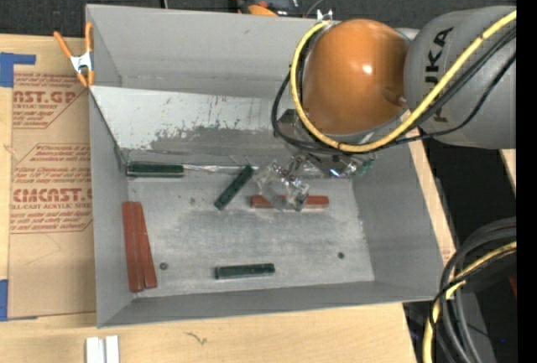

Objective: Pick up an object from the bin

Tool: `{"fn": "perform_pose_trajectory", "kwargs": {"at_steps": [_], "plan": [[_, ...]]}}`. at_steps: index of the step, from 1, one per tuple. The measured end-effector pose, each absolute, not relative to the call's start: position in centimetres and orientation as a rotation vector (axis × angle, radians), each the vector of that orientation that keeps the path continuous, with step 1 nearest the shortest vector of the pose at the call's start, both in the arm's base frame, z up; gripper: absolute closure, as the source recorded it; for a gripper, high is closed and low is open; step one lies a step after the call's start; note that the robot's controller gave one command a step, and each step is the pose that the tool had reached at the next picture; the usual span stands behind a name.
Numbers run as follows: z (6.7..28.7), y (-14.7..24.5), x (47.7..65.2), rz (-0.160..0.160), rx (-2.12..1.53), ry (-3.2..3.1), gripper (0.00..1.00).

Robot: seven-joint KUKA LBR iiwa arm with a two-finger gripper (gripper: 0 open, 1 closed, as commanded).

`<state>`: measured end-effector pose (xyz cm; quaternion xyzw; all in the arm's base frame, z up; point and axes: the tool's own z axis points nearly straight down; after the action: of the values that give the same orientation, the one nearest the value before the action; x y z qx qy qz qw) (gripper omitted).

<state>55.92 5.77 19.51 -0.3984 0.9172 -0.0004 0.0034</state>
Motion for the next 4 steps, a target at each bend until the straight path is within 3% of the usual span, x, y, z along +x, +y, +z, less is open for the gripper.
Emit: {"fn": "perform_pose_trajectory", "kwargs": {"at_steps": [1,2,3,4], "plan": [[19.3,5.8,55.8,0.003,-1.248,2.879,0.00],[6.5,3.5,56.9,0.006,-1.171,2.920,0.00],[11.6,2.3,58.8,0.001,-0.932,2.993,0.00],[6.8,0.2,58.4,0.001,-0.344,3.125,0.00]]}}
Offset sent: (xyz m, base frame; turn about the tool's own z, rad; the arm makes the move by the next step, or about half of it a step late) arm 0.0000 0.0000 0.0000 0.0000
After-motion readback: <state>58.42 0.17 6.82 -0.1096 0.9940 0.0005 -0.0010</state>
